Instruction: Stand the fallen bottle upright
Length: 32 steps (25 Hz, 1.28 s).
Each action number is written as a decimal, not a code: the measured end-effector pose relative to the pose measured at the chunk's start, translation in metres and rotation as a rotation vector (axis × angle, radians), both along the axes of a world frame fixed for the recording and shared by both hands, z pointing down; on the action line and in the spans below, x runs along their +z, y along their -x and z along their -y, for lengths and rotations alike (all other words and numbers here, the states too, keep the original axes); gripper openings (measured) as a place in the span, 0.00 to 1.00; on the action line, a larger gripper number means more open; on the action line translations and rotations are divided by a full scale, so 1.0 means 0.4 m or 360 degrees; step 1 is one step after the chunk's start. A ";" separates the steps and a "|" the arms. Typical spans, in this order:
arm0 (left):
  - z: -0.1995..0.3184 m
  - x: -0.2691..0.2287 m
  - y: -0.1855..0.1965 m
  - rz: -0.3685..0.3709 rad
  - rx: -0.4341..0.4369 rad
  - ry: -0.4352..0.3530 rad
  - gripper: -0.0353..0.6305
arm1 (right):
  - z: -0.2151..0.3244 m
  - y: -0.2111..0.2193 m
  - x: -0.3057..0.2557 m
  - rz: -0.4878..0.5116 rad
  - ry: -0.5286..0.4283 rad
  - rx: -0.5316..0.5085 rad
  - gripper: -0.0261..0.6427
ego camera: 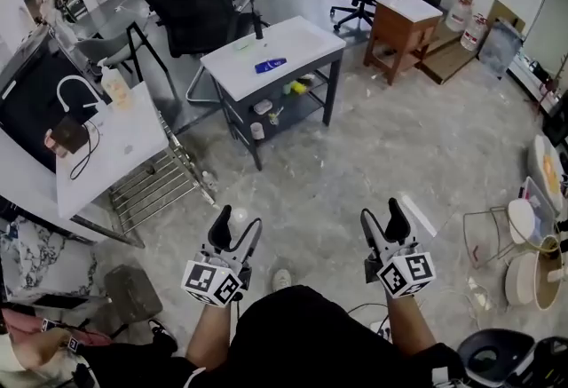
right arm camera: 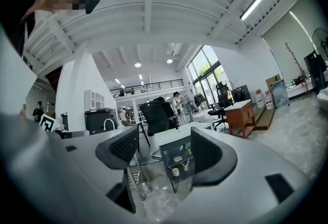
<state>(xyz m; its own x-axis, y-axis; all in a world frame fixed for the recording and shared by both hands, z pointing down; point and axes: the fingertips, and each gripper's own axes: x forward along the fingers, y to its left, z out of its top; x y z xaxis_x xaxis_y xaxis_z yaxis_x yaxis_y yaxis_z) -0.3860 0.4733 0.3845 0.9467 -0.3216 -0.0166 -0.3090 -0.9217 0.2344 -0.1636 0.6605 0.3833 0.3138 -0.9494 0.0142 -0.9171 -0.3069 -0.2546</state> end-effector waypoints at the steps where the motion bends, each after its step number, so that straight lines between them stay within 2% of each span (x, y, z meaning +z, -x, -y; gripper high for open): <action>1: 0.024 0.000 -0.005 -0.0003 0.0012 0.0002 0.53 | 0.033 0.004 -0.002 -0.0004 -0.0002 -0.0018 0.53; 10: 0.203 0.005 -0.026 -0.0010 0.0041 -0.0027 0.53 | 0.239 0.038 0.000 -0.0051 0.0012 -0.0146 0.53; 14: 0.251 0.017 -0.046 -0.0009 0.0032 0.0021 0.53 | 0.285 0.016 0.019 -0.0010 0.0053 -0.0153 0.53; 18: 0.282 0.029 -0.097 0.0024 0.0051 0.0036 0.53 | 0.328 -0.049 0.016 -0.0013 0.0042 -0.0142 0.53; 25: 0.386 0.025 -0.223 -0.0002 -0.0030 0.0082 0.53 | 0.441 -0.211 0.019 0.0025 0.0011 -0.0160 0.53; 32: 0.489 0.004 -0.417 0.0042 -0.0008 -0.0008 0.53 | 0.576 -0.412 0.020 -0.0036 -0.0021 -0.0246 0.53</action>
<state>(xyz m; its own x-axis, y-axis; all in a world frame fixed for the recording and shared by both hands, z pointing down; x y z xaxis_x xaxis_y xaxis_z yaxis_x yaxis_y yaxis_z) -0.2190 0.2776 0.3862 0.9451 -0.3266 0.0069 -0.3199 -0.9211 0.2217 0.0012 0.4300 0.3912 0.1640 -0.9864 -0.0042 -0.9586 -0.1584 -0.2365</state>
